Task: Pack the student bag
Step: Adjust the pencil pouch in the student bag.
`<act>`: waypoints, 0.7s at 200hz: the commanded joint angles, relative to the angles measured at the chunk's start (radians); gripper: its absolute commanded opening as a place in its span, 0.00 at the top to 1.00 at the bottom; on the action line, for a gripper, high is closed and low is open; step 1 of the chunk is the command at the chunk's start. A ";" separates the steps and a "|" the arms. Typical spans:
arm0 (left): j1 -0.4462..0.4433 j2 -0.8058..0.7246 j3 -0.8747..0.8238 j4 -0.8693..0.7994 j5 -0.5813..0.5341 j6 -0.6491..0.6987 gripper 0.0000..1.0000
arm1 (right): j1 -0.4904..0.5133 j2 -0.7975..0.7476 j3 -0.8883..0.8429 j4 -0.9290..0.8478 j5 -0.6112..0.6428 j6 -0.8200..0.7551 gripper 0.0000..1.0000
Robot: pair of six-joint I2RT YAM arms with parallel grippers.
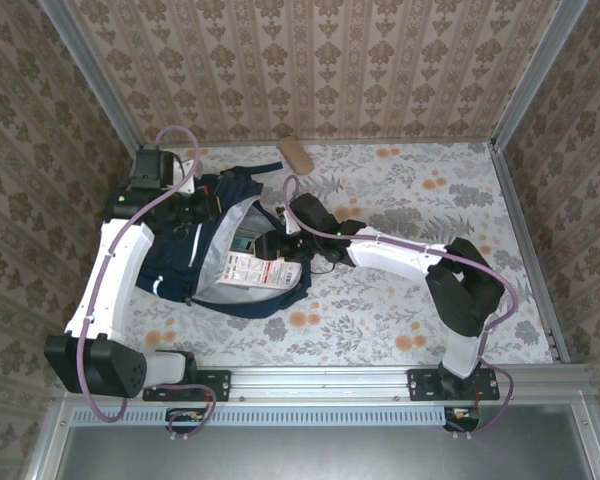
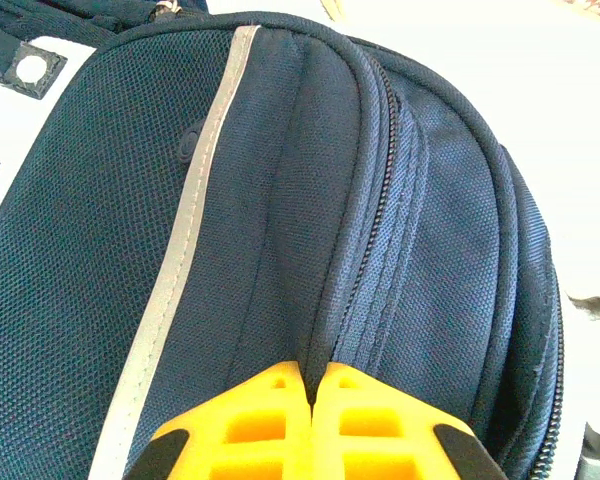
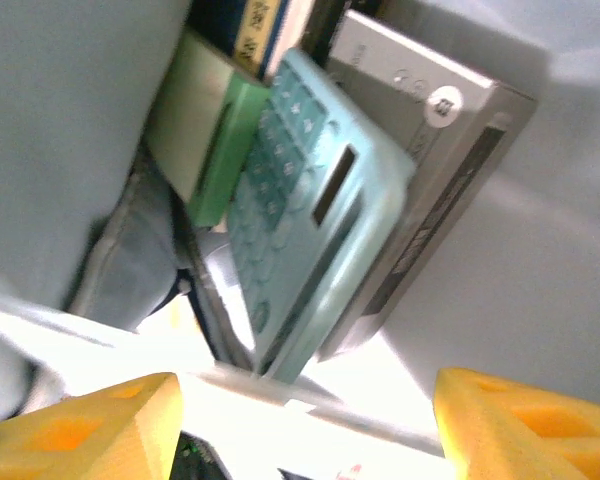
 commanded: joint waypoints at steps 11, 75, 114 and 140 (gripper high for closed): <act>0.002 -0.023 -0.010 0.053 0.001 -0.022 1.00 | 0.012 -0.035 0.005 -0.015 -0.042 -0.020 0.32; -0.003 -0.061 0.008 0.030 -0.016 -0.022 1.00 | 0.021 -0.021 0.030 -0.079 -0.056 -0.068 0.30; -0.018 -0.065 0.008 0.053 0.002 -0.040 1.00 | 0.084 -0.086 -0.128 0.107 0.016 0.111 0.29; -0.048 -0.065 -0.004 0.059 0.018 -0.037 1.00 | 0.133 -0.054 -0.138 0.200 0.033 0.166 0.32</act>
